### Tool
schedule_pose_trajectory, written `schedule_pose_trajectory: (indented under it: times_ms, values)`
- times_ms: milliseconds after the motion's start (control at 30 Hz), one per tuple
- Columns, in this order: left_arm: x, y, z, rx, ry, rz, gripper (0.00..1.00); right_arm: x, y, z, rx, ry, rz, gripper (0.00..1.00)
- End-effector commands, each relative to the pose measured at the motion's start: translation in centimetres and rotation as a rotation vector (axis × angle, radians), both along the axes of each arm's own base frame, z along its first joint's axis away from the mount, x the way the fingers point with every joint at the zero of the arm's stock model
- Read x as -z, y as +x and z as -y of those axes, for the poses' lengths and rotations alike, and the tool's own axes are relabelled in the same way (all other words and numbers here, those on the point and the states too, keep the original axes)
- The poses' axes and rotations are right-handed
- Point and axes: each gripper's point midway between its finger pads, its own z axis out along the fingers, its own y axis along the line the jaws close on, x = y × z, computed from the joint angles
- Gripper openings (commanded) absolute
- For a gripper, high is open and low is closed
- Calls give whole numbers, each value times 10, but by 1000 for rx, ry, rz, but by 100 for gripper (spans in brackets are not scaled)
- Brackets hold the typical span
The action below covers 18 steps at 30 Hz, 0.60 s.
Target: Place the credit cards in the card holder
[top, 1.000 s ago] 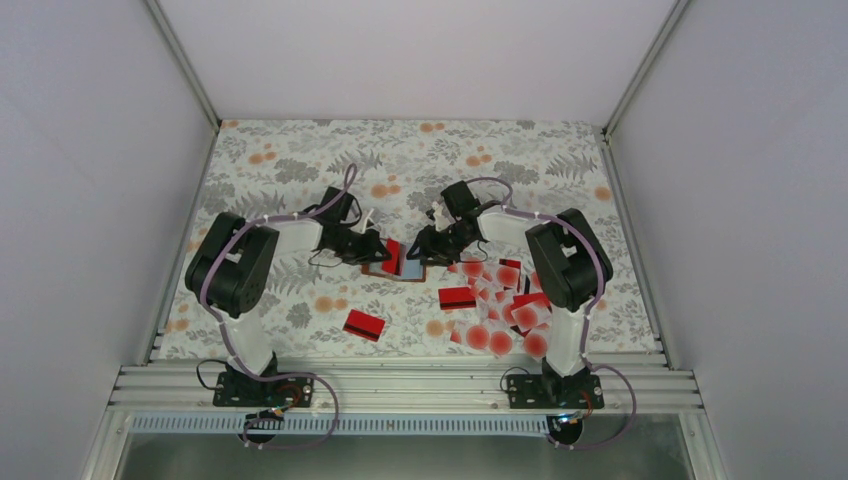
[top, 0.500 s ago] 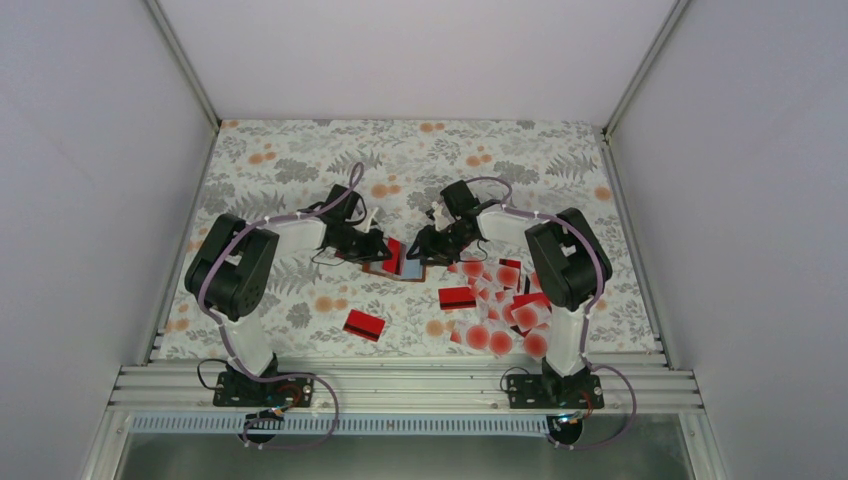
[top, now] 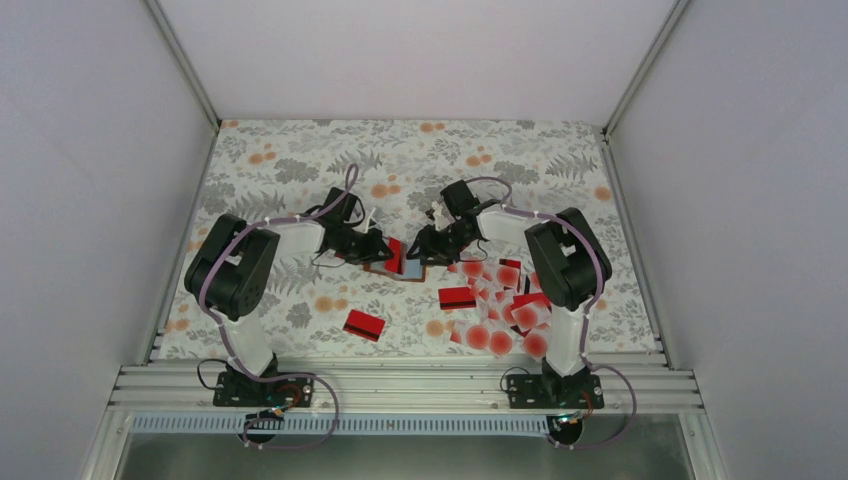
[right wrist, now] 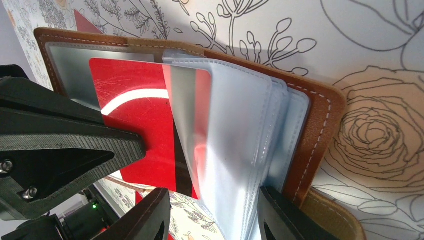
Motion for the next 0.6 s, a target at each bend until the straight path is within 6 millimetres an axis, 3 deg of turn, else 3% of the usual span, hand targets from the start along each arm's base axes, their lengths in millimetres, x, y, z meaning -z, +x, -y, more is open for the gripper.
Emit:
schedule_pose_trajectory:
  times_ms: [0,267,567]
  values:
    - [17,6,-2,-47,17,-1,2,63,-32,29,3,-197,-126,45]
    - [11,10,-22,-3,181,71,2,63,-35,31,4,-196,-128,45]
    - [2,16,-27,44,238,113,2,63,-35,30,0,-197,-127,45]
